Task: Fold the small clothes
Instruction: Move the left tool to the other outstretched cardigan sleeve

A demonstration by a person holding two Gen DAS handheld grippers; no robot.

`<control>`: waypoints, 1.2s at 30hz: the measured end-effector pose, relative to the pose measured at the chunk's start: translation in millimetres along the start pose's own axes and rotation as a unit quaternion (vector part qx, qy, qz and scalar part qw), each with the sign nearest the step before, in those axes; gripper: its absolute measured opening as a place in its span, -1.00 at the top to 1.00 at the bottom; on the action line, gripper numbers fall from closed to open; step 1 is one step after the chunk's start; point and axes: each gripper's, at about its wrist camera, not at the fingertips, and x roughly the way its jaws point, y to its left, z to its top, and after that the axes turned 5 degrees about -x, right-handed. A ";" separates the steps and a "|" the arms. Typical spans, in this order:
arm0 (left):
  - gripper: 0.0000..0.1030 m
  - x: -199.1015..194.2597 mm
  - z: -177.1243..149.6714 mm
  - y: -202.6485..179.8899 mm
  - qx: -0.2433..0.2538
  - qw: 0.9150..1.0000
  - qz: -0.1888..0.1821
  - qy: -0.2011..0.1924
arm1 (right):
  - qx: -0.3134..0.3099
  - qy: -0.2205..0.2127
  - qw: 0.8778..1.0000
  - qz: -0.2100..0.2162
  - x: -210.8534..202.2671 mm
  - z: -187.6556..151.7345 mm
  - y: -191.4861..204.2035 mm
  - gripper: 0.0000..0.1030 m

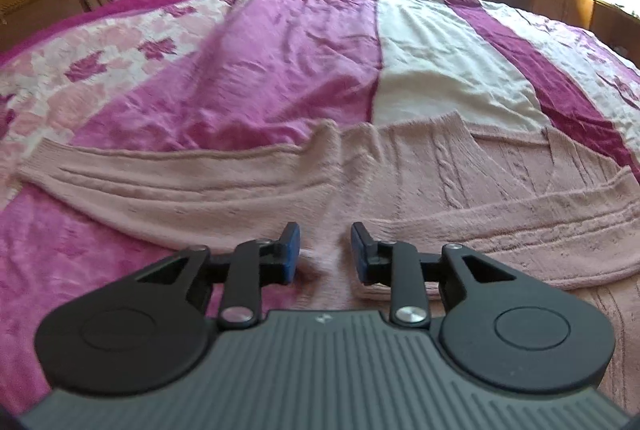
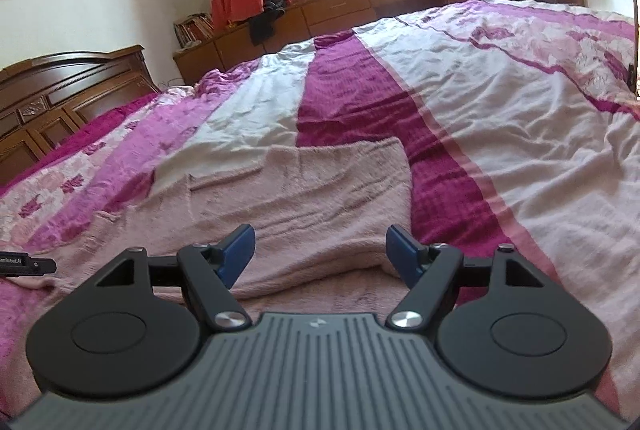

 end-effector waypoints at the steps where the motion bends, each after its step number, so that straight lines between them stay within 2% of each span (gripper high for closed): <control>1: 0.41 -4.3 2.9 4.3 -0.001 1.000 0.005 -0.002 | -0.001 -0.001 1.000 0.004 -4.6 3.1 4.0 -0.52; 9: 0.41 -35.8 27.0 59.4 -0.016 0.998 0.052 -0.028 | -0.005 0.003 0.999 0.045 -37.8 23.2 44.3 -0.52; 13: 0.41 -38.4 31.4 89.3 -0.033 0.996 0.080 -0.028 | -0.014 0.014 0.998 0.058 -46.7 24.0 64.0 -0.52; 18: 0.41 -28.1 28.9 122.0 -0.058 0.994 0.095 -0.013 | -0.008 0.030 0.998 0.063 -49.5 16.2 80.3 -0.52; 24: 0.40 -0.3 15.3 151.2 -0.118 0.989 0.086 0.020 | 0.003 0.049 0.998 0.034 -34.1 -4.7 87.0 -0.53; 26: 0.30 10.1 9.8 158.9 -0.142 0.986 0.083 0.031 | 0.008 0.059 0.998 0.019 -26.5 -13.0 87.2 -0.52; 27: 0.14 15.1 7.2 162.1 -0.156 0.984 0.082 0.036 | 0.011 0.065 0.998 0.012 -21.3 -17.8 87.2 -0.53; 29: 0.05 23.4 2.5 168.5 -0.183 0.980 0.073 0.039 | 0.014 0.076 0.997 0.000 -14.1 -25.0 87.3 -0.53; 36: 0.04 44.1 -3.7 182.2 -0.245 0.968 0.047 0.036 | 0.005 0.103 0.995 -0.012 6.1 -43.1 88.0 -0.53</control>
